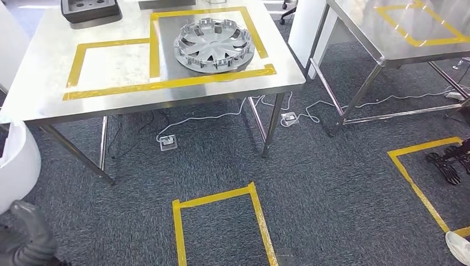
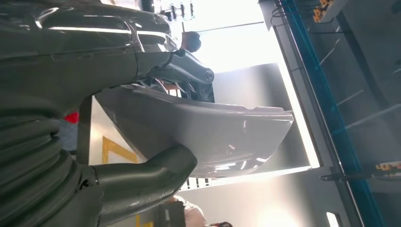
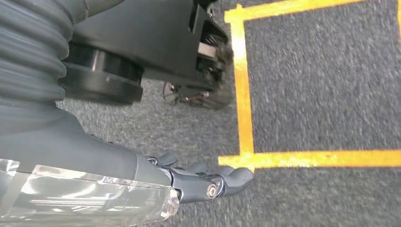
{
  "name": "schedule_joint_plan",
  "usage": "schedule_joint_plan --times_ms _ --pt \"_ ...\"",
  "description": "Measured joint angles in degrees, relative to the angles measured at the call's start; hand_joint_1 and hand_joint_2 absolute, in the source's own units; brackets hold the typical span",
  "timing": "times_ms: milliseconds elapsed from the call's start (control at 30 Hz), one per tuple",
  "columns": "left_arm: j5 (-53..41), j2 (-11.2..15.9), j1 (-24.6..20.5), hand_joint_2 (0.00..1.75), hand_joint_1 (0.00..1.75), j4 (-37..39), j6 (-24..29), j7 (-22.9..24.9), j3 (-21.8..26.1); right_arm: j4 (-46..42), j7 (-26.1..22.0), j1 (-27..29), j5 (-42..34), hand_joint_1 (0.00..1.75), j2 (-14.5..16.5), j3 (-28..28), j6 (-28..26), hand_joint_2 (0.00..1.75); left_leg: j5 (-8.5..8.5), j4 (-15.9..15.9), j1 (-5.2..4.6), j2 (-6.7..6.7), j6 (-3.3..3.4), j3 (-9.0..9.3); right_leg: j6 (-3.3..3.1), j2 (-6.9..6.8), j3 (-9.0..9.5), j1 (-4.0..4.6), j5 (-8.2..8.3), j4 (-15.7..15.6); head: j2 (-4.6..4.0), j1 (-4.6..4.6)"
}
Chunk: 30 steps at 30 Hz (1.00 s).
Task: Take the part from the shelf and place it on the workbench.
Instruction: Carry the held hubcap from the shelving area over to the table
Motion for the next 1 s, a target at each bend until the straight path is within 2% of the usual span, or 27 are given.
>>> schedule_joint_plan --times_ms 33,67,133,167,200,233,267,300,333,367,400,433,467,500,533,600,667,700,733,767,800,833,867,900,933,1000 --pt "-0.01 -0.01 -0.03 1.75 1.75 -0.02 0.00 -0.01 -0.02 0.00 0.00 -0.07 0.00 0.00 -0.05 -0.01 -0.01 1.75 -0.76 1.72 -0.02 -0.06 -0.11 -0.72 -0.07 0.00 0.98 -0.19 0.00 -0.66 0.00 -0.24" --pt "-0.01 -0.01 -0.03 1.75 1.75 -0.02 0.00 -0.02 -0.03 -0.01 0.00 -0.14 0.01 0.00 -0.08 -0.01 0.01 1.75 -2.01 4.29 0.02 -0.13 -0.19 -2.27 -0.10 -0.04 1.57 -0.29 -0.14 -1.07 0.00 -0.56" --pt "-0.01 0.00 -0.03 1.75 1.75 -0.01 0.00 -0.03 -0.05 -0.01 0.00 -0.16 0.02 0.00 -0.04 -0.01 0.02 1.75 -4.46 9.92 0.08 -0.20 -0.49 -6.84 -0.10 0.04 2.04 -0.32 -0.71 -1.17 0.00 -1.21" --pt "-0.01 0.01 -0.01 1.75 1.75 0.00 0.00 -0.03 -0.05 -0.01 0.00 -0.05 0.02 0.00 -0.02 -0.01 0.02 1.75 -4.67 11.29 0.12 -0.19 -0.68 -8.62 0.01 0.06 2.32 -0.33 -1.13 -1.10 0.00 -1.45" --pt "-0.01 0.01 -0.01 1.75 1.75 0.01 0.00 -0.03 -0.05 -0.01 0.00 0.07 0.02 0.00 0.00 -0.01 0.01 1.75 -3.68 11.03 0.16 -0.15 -0.80 -9.57 0.18 0.09 2.74 -0.38 -1.61 -0.97 0.00 -1.63" --pt "-0.02 0.01 -0.01 1.75 1.75 0.01 0.00 -0.02 -0.05 -0.01 0.00 0.16 0.02 0.00 0.00 -0.01 0.01 1.75 -1.42 9.04 0.22 -0.09 -0.91 -9.62 0.42 0.14 3.29 -0.48 -2.19 -0.78 0.00 -1.82" --pt "-0.02 0.01 -0.01 1.75 1.75 0.01 0.00 -0.02 -0.05 -0.01 0.00 0.22 0.01 0.00 0.01 -0.01 0.00 1.75 1.42 6.07 0.31 -0.02 -0.96 -9.11 0.71 0.18 3.80 -0.57 -2.84 -0.56 0.00 -2.04" --pt "-0.03 0.01 -0.02 1.75 1.75 0.07 -0.01 0.00 -0.06 -0.01 0.00 0.22 -0.01 0.00 -0.01 -0.01 -0.01 1.75 3.34 3.50 0.28 0.05 -1.00 -8.63 1.10 0.22 4.24 -0.60 -3.49 -0.24 0.00 -2.32" --pt "-0.05 0.01 -0.02 1.75 1.75 0.13 -0.01 0.01 -0.06 -0.01 0.00 0.20 -0.03 0.00 -0.03 -0.01 -0.02 1.75 4.35 1.57 0.20 0.19 -0.70 -8.24 1.49 0.26 4.42 -0.59 -4.05 0.13 0.00 -2.65" --pt "-0.07 -0.01 0.01 1.75 1.75 0.20 -0.02 0.01 -0.05 -0.01 0.00 0.21 -0.07 0.00 -0.07 -0.01 -0.03 1.75 4.62 0.68 0.10 0.27 -0.26 -8.15 1.85 0.25 4.44 -0.53 -4.55 0.41 0.00 -2.80" --pt "-0.10 -0.05 0.02 1.75 1.75 0.28 -0.02 0.02 -0.04 -0.01 -0.01 0.22 -0.13 0.00 -0.11 0.00 -0.05 1.75 4.13 0.59 -0.04 0.33 0.30 -8.18 2.15 0.23 4.52 -0.49 -4.91 0.63 0.00 -2.81" --pt "-0.17 -0.11 0.00 1.75 1.75 0.30 -0.01 0.01 -0.02 -0.01 -0.02 0.25 -0.19 0.00 -0.14 0.01 -0.08 1.75 4.03 0.43 0.01 0.32 0.90 -7.93 2.33 0.22 4.54 -0.49 -5.18 0.75 0.00 -2.72" --pt "-0.24 -0.19 -0.01 1.75 1.75 0.31 -0.01 0.01 -0.01 -0.02 -0.03 0.28 -0.25 0.00 -0.17 0.01 -0.11 1.75 4.05 0.35 0.10 0.25 1.23 -7.60 2.52 0.17 4.59 -0.51 -5.35 1.17 0.00 -2.51" --pt "-0.32 -0.28 -0.06 1.75 1.75 0.31 0.00 0.00 -0.02 -0.02 -0.04 0.26 -0.31 0.00 -0.18 0.01 -0.14 1.75 3.78 0.29 0.20 0.26 1.50 -7.15 2.77 0.12 4.21 -0.56 -5.48 2.39 0.00 -2.32" --pt "-0.40 -0.39 -0.09 1.75 1.75 0.30 0.00 -0.01 -0.02 -0.03 -0.05 0.22 -0.36 0.00 -0.19 0.01 -0.15 1.75 3.50 0.22 0.31 0.31 1.70 -6.63 3.09 0.08 3.08 -0.66 -5.92 4.70 0.00 -2.10" --pt "-0.50 -0.57 -0.09 1.75 1.75 0.30 0.00 -0.01 -0.03 -0.02 -0.07 0.22 -0.42 0.00 -0.19 0.01 -0.16 1.75 2.76 0.14 0.30 0.47 2.00 -5.75 3.75 -0.01 -1.05 -0.92 -8.08 11.77 0.00 -1.52" --pt "-0.53 -0.68 -0.10 1.75 1.75 0.31 0.00 -0.01 -0.03 -0.01 -0.07 0.39 -0.43 0.00 -0.20 0.01 -0.16 1.75 1.94 0.12 0.20 0.49 2.06 -4.81 3.97 -0.03 -5.21 -1.02 -10.26 17.28 0.00 -1.01" --pt "-0.54 -0.72 -0.10 1.75 1.75 0.31 -0.01 -0.01 -0.03 -0.01 -0.07 0.49 -0.43 0.00 -0.21 0.01 -0.16 1.75 1.48 0.10 0.10 0.45 2.07 -4.20 3.78 -0.03 -6.23 -0.97 -9.89 17.62 0.00 -0.74" --pt "-0.54 -0.78 -0.12 1.75 1.75 0.31 -0.01 -0.01 -0.03 -0.01 -0.07 0.55 -0.43 0.00 -0.21 0.01 -0.16 1.75 1.04 0.03 -0.07 0.41 2.07 -3.50 3.35 -0.01 -6.34 -0.84 -8.17 16.01 0.00 -0.45" --pt "-0.56 -0.84 -0.15 1.75 1.75 0.31 -0.02 -0.01 -0.04 -0.01 -0.07 0.57 -0.44 0.00 -0.22 0.01 -0.16 1.75 0.65 -0.14 -0.25 0.37 2.09 -2.77 2.61 -0.01 -5.68 -0.58 -5.36 12.79 0.00 -0.19" --pt "-0.63 -0.93 -0.19 1.75 1.75 0.31 -0.02 -0.01 -0.04 -0.01 -0.07 0.58 -0.45 0.00 -0.30 0.01 -0.19 1.75 0.35 -0.40 -0.29 0.31 2.11 -2.09 1.59 -0.01 -4.74 -0.12 -2.48 9.06 0.00 -0.04" --pt "-0.77 -1.03 -0.25 1.75 1.75 0.32 -0.02 -0.02 -0.05 -0.01 -0.07 0.59 -0.49 0.00 -0.50 0.02 -0.23 1.75 0.14 -0.76 -0.30 0.14 2.03 -1.60 0.55 0.07 -3.89 0.33 -0.89 6.14 0.00 -0.12" --pt "-0.94 -1.13 -0.32 1.75 1.75 0.33 -0.02 -0.02 -0.07 -0.01 -0.06 0.59 -0.52 0.00 -0.68 0.03 -0.28 1.75 0.03 -1.15 -0.20 -0.01 1.85 -1.37 -0.43 0.13 -3.15 0.78 -0.16 3.84 0.00 -0.14" --pt "-1.10 -1.23 -0.37 1.75 1.75 0.33 -0.02 -0.02 -0.08 -0.01 -0.05 0.60 -0.56 0.00 -0.87 0.04 -0.32 1.75 0.22 -1.27 -0.05 -0.12 1.55 -1.15 -1.10 0.20 -2.68 1.08 -0.16 2.46 0.00 -0.12" --pt "-1.25 -1.33 -0.41 1.75 1.75 0.34 -0.02 -0.02 -0.09 -0.02 -0.05 0.62 -0.57 0.00 -1.00 0.05 -0.34 1.75 0.60 -1.36 0.01 -0.20 1.07 -0.89 -1.47 0.29 -2.11 1.16 -0.46 1.53 0.00 -0.04" --pt "-1.40 -1.46 -0.44 1.75 1.75 0.32 -0.02 -0.03 -0.09 -0.01 -0.04 0.66 -0.55 0.00 -1.07 0.07 -0.35 1.75 0.76 -0.78 -0.01 -0.16 0.36 -0.36 -1.55 0.25 -0.19 0.88 0.35 -0.78 0.00 0.28"
